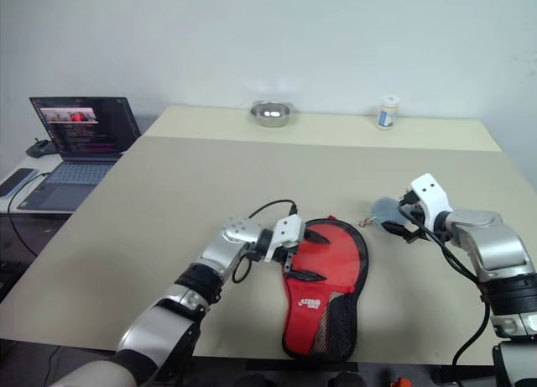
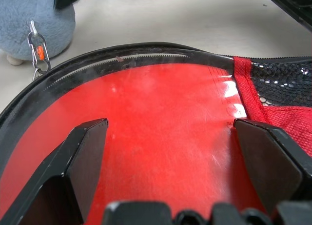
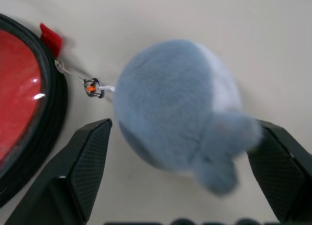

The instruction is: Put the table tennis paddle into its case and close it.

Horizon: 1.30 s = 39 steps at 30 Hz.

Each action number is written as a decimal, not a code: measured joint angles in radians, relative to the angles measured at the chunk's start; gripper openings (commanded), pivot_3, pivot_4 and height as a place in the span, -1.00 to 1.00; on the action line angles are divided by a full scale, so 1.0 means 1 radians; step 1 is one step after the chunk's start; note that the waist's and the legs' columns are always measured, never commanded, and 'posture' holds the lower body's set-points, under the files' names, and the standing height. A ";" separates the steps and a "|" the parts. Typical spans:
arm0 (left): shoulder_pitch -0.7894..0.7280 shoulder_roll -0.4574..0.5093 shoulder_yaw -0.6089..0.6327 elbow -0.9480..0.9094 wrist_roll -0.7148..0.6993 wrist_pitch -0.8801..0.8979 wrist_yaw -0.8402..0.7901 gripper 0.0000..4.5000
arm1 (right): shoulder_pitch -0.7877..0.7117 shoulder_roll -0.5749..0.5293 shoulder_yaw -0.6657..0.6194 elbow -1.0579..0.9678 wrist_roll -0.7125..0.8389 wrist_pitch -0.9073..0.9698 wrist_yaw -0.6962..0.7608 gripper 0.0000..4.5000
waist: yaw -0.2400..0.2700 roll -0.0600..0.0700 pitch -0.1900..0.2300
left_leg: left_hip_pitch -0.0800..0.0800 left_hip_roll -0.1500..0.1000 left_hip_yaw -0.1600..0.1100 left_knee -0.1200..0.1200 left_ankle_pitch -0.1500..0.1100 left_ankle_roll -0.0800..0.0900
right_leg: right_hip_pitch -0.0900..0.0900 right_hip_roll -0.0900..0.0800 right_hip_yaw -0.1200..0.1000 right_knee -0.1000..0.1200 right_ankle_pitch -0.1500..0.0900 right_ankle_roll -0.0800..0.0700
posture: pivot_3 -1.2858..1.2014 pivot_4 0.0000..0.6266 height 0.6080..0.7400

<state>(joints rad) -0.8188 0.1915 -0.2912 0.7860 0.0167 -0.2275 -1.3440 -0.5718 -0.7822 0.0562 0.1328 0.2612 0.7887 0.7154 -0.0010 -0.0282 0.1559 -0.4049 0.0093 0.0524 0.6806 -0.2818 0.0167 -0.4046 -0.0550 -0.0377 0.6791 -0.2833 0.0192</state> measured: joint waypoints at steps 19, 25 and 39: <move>-0.040 -0.021 -0.005 0.135 -0.012 -0.044 -0.004 1.00 | 0.010 0.036 0.016 0.030 -0.094 -0.037 -0.026 -0.72 | 0.001 0.002 -0.002 | 0.008 0.000 -0.001 0.000 0.000 0.000 | 0.010 0.000 -0.001 -0.001 0.000 0.000 | 0.03 -0.52 1.00; -0.075 -0.063 -0.003 0.219 -0.014 -0.051 0.017 1.00 | 0.170 -0.092 -0.010 -0.150 -0.091 -0.001 0.011 -0.92 | 0.029 0.005 -0.003 | 0.006 -0.002 -0.004 0.000 0.000 0.001 | 0.011 0.000 -0.004 -0.004 0.000 0.000 | 0.03 -0.52 1.00; -0.106 -0.089 -0.003 0.305 0.003 -0.090 0.069 1.00 | 0.819 -0.354 -0.278 -0.952 0.083 0.184 0.224 -0.92 | 0.027 0.005 -0.005 | 0.012 -0.001 -0.018 0.000 -0.001 0.001 | 0.028 0.000 -0.017 -0.016 -0.001 0.004 | 0.03 -0.52 1.00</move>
<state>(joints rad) -0.9251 0.1028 -0.2945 1.0913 0.0194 -0.3177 -1.2753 0.2470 -1.1358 -0.2221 -0.8195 0.3441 0.9732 0.9397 0.0260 -0.0233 0.1507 -0.3925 0.0082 0.0346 0.6807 -0.2829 0.0177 -0.3763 -0.0553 -0.0551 0.6631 -0.2843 0.0235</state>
